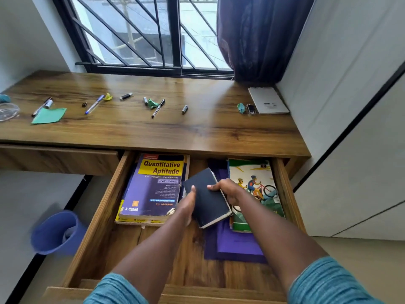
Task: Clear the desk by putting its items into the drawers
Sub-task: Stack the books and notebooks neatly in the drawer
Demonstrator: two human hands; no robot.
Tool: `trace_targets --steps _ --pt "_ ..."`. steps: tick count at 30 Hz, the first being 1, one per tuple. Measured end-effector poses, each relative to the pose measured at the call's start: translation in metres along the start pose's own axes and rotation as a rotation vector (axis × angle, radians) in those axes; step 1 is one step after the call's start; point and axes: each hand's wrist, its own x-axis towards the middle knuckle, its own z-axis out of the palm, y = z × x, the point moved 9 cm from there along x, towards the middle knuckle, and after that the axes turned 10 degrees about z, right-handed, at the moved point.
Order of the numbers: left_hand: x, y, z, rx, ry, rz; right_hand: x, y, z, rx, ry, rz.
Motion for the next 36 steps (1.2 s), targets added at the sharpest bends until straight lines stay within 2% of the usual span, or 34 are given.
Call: trace_targets --steps 2,4,7,11,14,19,22,27,32,34,36 --pt "-0.005 0.006 -0.003 -0.105 -0.005 0.046 -0.017 0.001 -0.004 0.014 -0.026 -0.011" --pt "-0.003 0.010 -0.006 -0.107 -0.038 0.088 -0.030 0.008 -0.012 0.013 -0.039 -0.010" --pt "-0.010 0.014 0.000 0.010 -0.178 0.124 -0.044 0.029 -0.019 -0.078 -0.084 0.021" --pt "-0.030 -0.013 0.013 0.264 -0.439 -0.048 -0.055 0.063 -0.031 -0.218 -0.118 0.052" --pt "-0.042 -0.047 0.023 0.439 -0.605 -0.196 -0.061 0.083 -0.043 -0.356 -0.078 0.065" --pt "-0.067 -0.091 0.047 0.578 -0.718 -0.284 -0.062 0.094 -0.050 -0.820 0.061 0.024" --pt "-0.074 -0.108 0.058 0.586 -0.722 -0.281 -0.059 0.098 -0.053 -0.954 0.142 -0.020" --pt "-0.078 -0.116 0.070 0.676 -0.739 -0.283 -0.056 0.110 -0.063 -0.886 0.185 0.021" --pt "-0.088 -0.114 0.079 0.784 -0.729 -0.265 -0.055 0.114 -0.075 -0.678 0.241 0.079" --pt "-0.088 -0.108 0.080 0.769 -0.700 -0.222 -0.055 0.113 -0.083 -0.608 0.338 0.082" --pt "-0.077 -0.096 0.079 0.752 -0.638 -0.151 -0.059 0.106 -0.098 -0.534 0.504 0.065"
